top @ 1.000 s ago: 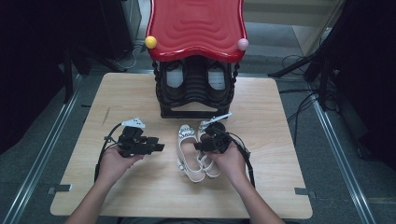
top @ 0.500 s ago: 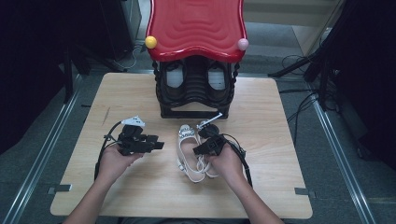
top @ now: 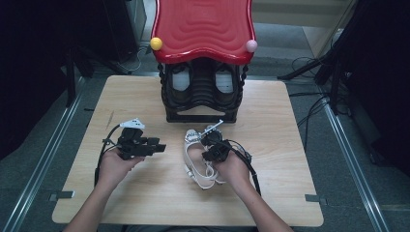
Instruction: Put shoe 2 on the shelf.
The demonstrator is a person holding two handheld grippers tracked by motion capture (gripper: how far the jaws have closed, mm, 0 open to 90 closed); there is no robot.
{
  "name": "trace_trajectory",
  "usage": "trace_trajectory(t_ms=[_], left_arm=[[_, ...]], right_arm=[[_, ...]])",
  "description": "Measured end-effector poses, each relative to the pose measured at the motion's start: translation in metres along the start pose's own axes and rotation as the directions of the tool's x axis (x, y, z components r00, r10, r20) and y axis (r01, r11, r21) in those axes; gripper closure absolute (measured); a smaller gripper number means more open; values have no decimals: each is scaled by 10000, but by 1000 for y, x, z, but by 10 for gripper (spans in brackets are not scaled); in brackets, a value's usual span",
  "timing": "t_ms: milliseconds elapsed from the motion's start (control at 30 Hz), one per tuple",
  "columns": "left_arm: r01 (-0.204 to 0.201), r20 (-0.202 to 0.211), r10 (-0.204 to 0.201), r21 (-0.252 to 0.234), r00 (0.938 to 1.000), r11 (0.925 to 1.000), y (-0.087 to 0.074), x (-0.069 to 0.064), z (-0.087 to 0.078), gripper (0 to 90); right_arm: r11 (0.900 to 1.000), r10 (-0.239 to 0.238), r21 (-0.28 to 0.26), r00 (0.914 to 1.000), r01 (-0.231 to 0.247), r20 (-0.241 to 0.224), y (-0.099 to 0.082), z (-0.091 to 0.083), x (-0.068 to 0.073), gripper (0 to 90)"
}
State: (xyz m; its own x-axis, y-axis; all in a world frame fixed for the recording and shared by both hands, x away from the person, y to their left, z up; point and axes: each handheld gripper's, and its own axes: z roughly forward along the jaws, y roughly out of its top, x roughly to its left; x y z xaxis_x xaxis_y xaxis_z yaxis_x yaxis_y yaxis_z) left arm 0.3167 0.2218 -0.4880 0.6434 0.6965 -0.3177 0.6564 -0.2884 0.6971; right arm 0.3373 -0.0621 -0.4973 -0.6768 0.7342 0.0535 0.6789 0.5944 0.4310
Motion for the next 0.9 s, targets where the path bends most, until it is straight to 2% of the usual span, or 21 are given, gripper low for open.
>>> trace_trajectory(t_ms=[133,300,433,533,600,633,667,767,833,900], left_arm=[[100,-36,-100,-17,9999,9999,-1,3,-1,526],[100,-86,-100,-66,9999,9999,-1,5,-2,526],[146,-140,-147,-122,9998,9998,-1,6,-4,527],[189,-161,-192,-175,9997,9997,-2,8,-6,527],[250,-184,-256,-291,9995,9993,-2,11,-8,527],[252,-214,-259,-310,9994,9992,-2,12,-9,527],[259,-262,-268,-357,9993,9990,-2,13,-10,527],[373,-339,-388,-447,9987,9983,-4,17,-15,527],[394,-448,-416,-500,9981,9980,-5,21,-18,528],[537,-516,-567,-580,9971,9969,-6,23,-19,528]], right_arm=[[9997,206,144,9995,-203,-256,1,-2,-6,831],[9992,232,348,9974,-209,-678,2,-6,-14,848],[9995,-46,298,9956,74,-936,5,-14,-20,855],[9987,-325,335,9875,381,-1542,8,-19,-26,857],[9969,-662,303,9835,723,-1685,11,-22,-26,857],[9926,-1119,268,9775,1185,-1789,12,-24,-25,857],[9920,-1179,230,9757,1242,-1848,14,-26,-24,857],[9781,-2025,36,9553,2082,-2156,20,-34,-20,856],[9592,-2759,-91,9288,2825,-2475,24,-40,-20,856],[9433,-3251,-244,9058,3312,-2717,29,-45,-20,855]])
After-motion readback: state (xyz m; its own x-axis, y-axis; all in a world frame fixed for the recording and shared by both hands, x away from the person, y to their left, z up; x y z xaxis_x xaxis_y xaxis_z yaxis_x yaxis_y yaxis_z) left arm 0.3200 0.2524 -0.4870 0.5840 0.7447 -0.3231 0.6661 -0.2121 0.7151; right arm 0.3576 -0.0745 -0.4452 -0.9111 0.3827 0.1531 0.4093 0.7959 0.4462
